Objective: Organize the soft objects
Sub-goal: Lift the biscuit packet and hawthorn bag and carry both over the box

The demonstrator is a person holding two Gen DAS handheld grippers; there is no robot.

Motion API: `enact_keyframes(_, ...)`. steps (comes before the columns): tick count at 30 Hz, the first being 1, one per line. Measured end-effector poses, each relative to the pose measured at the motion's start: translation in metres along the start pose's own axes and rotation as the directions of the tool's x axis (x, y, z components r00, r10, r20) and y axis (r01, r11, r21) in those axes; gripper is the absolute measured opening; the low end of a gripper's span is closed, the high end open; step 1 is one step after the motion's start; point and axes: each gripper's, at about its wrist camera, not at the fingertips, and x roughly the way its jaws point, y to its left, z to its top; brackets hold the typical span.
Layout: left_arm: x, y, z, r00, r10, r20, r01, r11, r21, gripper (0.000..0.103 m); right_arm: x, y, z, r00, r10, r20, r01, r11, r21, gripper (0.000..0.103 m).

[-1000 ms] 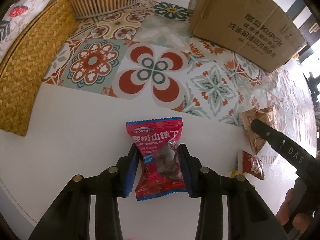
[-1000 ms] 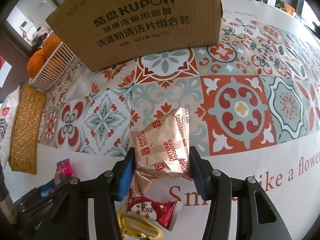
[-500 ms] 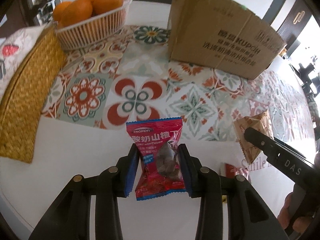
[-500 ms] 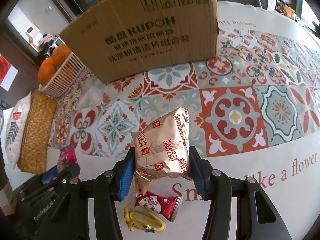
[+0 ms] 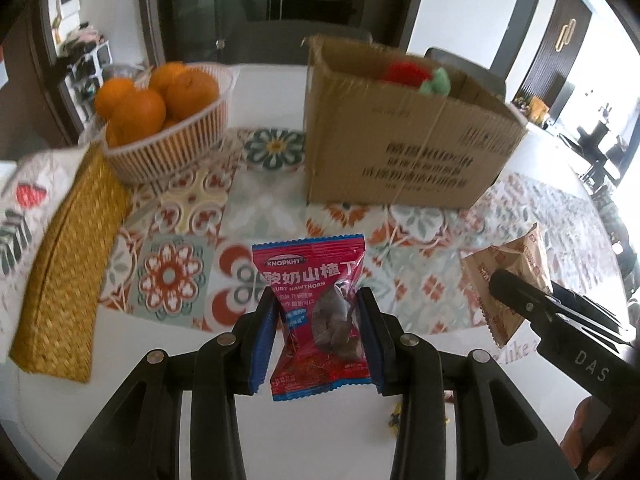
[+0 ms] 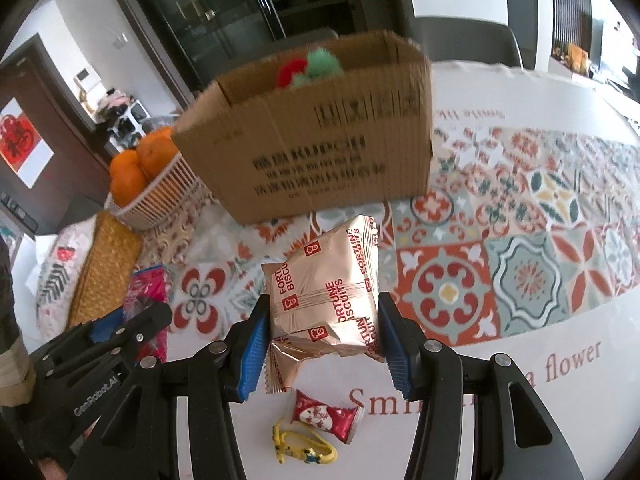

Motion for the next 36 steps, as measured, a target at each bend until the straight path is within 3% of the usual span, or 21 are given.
enact_keyframes(8,-0.024,-0.011,0.024,0.996,-0.018,0.083,0.015,0.999,0.041,0.039,-0.023,0.003,0.019,0.997,0.011,0.075,-0.01,1.0,-0.004,0.052)
enact_keyframes(36,-0.061,-0.026,0.079,0.971,-0.057,0.232,0.033,0.994,0.107,0.039,-0.064,0.015,0.079,0.971,0.036,0.235,-0.018,0.997,-0.08,0.052)
